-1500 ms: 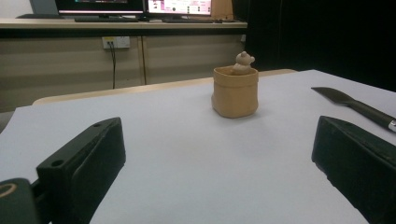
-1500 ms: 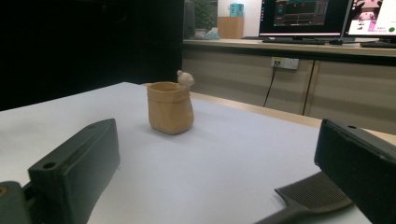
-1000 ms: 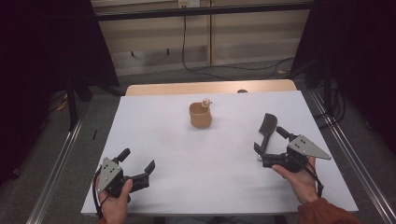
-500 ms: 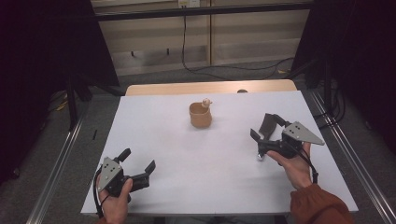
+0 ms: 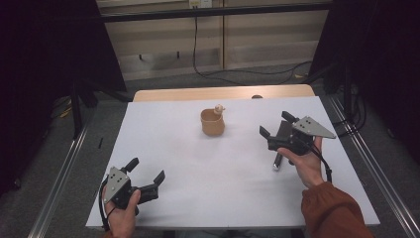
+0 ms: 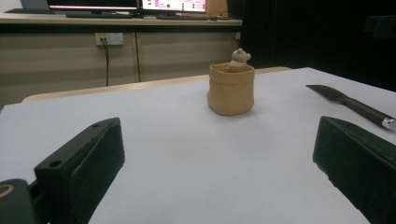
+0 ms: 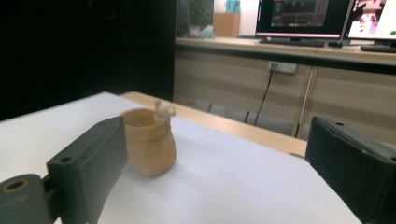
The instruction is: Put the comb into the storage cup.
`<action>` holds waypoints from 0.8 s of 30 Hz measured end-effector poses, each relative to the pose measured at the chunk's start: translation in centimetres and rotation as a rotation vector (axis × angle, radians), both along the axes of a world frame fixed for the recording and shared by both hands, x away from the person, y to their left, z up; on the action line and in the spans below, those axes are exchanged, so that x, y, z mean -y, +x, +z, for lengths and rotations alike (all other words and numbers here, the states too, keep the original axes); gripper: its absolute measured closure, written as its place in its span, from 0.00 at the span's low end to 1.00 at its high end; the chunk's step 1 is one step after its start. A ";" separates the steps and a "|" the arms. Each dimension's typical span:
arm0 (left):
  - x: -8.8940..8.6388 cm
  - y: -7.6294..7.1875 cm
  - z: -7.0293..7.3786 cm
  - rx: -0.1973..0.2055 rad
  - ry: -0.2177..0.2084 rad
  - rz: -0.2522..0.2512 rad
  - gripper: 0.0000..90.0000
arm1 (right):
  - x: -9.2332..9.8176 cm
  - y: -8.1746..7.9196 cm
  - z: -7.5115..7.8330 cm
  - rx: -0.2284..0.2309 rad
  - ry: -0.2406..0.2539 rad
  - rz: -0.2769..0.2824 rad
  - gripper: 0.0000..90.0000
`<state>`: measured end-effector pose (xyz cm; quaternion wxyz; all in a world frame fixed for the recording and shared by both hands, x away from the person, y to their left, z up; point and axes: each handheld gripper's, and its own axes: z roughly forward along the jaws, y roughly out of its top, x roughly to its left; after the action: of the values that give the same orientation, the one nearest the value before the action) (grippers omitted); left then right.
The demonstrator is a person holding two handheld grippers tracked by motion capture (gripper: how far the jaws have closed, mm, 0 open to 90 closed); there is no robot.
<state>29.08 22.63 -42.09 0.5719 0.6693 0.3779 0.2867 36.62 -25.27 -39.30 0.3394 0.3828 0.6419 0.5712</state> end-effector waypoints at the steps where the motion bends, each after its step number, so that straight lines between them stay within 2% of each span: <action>1: 0.0 0.0 0.0 -0.002 0.001 0.000 0.02 | 0.0 0.0 -0.1 -0.009 0.000 -0.001 0.05; 3: 0.0 0.0 0.0 -0.001 0.000 0.000 0.02 | 0.2 0.2 -0.3 -0.031 0.011 -0.004 0.06; 6: 0.0 0.0 0.1 0.003 0.003 -0.002 0.02 | 0.3 0.3 -0.5 -0.046 -0.008 0.000 0.13; 8: 0.1 0.0 0.0 0.003 0.001 -0.001 0.02 | 0.2 0.3 -0.5 -0.046 -0.022 0.004 0.14; 11: 0.1 0.0 0.0 -0.002 0.006 -0.003 0.02 | 0.2 0.3 -0.4 -0.043 -0.030 0.017 0.23; 17: 0.0 0.0 0.0 0.001 0.001 -0.002 0.02 | 0.4 0.5 -0.5 -0.065 -0.055 0.043 0.41; 19: 0.1 0.0 0.0 0.000 0.003 -0.003 0.02 | 0.4 0.5 -0.5 -0.071 -0.048 0.058 0.51; 20: 0.1 0.0 0.0 0.000 0.003 -0.003 0.02 | 0.4 0.5 -0.5 -0.071 -0.048 0.058 0.51; 22: 0.1 0.0 0.0 0.002 0.002 -0.003 0.02 | 0.5 0.5 -0.5 -0.074 -0.034 0.071 0.61; 24: 0.1 0.0 0.0 0.001 0.005 -0.004 0.02 | 0.5 0.5 -0.5 -0.077 -0.036 0.071 0.62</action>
<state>29.07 22.54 -42.08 0.5711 0.6713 0.3755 0.2868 37.09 -25.79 -39.78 0.3006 0.3754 0.6778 0.5560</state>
